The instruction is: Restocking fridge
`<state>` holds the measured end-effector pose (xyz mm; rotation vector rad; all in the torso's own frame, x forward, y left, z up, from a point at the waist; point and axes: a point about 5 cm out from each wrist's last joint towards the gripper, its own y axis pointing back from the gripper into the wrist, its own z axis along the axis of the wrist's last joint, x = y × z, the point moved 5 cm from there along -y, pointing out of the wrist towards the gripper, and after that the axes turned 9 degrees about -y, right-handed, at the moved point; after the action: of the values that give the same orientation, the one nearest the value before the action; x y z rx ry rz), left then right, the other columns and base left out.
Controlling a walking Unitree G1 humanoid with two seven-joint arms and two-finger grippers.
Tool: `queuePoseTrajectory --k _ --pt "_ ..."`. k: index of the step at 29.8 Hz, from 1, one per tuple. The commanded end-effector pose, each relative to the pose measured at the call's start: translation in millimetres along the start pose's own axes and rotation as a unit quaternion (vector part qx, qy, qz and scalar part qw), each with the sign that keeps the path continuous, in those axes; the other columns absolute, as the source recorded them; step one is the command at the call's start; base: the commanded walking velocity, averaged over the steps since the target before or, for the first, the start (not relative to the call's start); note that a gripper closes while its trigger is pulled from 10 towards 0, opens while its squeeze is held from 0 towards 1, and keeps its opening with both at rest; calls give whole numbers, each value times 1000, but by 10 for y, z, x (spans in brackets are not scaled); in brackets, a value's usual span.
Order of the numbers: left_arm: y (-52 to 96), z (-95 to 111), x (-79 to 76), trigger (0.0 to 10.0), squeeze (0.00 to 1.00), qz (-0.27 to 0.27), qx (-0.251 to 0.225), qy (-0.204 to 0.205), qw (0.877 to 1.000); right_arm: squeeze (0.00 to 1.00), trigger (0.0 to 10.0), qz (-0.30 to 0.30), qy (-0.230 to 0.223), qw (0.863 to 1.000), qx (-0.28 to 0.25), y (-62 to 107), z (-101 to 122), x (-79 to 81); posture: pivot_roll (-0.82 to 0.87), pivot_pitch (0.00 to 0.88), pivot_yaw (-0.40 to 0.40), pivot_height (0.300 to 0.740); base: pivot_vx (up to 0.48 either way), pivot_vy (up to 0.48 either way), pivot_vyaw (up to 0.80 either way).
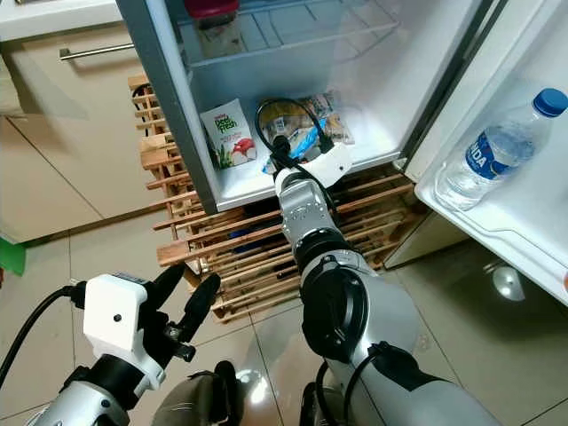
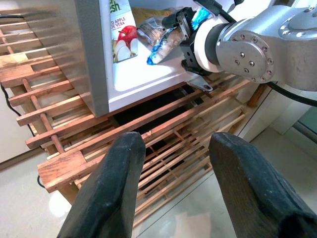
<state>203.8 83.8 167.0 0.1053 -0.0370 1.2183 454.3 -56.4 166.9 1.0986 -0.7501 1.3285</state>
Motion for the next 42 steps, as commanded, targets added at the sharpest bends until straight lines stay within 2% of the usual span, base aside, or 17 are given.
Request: queuePoseTrajectory --k 1,10,15,20,22,25,30,33,39,41,42 --pt "8 -63 -20 10000 0 0 13 5 1000 0 0 -27 8 999 20 29 -155 -159 186 308 3 736 0 0 0" --pt "-14 -110 -5 10000 0 4 23 4 1000 0 0 -14 62 998 12 25 -149 -67 178 310 -2 736 0 0 0" --pt "-40 -120 -21 10000 0 -1 24 0 1000 0 0 -13 63 998 6 21 -121 -40 170 304 -2 736 0 0 0" --pt "-68 -83 -55 10000 0 -15 13 -17 1000 0 0 -19 58 998 -5 17 -63 -59 171 303 -1 736 480 0 0" --pt "-65 -51 -97 10000 0 -28 4 -28 999 0 0 -19 65 998 -14 14 -20 -56 171 303 -1 736 480 0 0" --pt "-62 -40 -120 10000 0 -35 2 -28 999 0 0 -18 68 997 -18 13 1 -49 171 303 0 736 480 0 0" --pt "-54 -6 -241 10000 0 -67 -6 -28 997 0 0 -17 85 996 -36 5 101 -16 171 303 -1 736 480 0 0" --pt "-56 2 -269 10000 0 -72 -8 -32 997 0 0 -17 90 995 -44 3 143 2 171 303 -1 736 0 0 0" --pt "-51 6 -288 10000 0 -72 -9 -26 997 0 0 -12 48 998 -42 -2 165 5 170 307 -2 736 0 0 0" --pt "-48 5 -299 10000 0 -71 -8 -21 997 0 0 -12 59 998 -35 -4 154 -9 170 309 -5 736 0 0 0" --pt "-46 4 -302 10000 0 -70 -7 -19 997 0 0 -15 86 996 -35 -5 162 -18 169 312 -6 736 0 0 0"
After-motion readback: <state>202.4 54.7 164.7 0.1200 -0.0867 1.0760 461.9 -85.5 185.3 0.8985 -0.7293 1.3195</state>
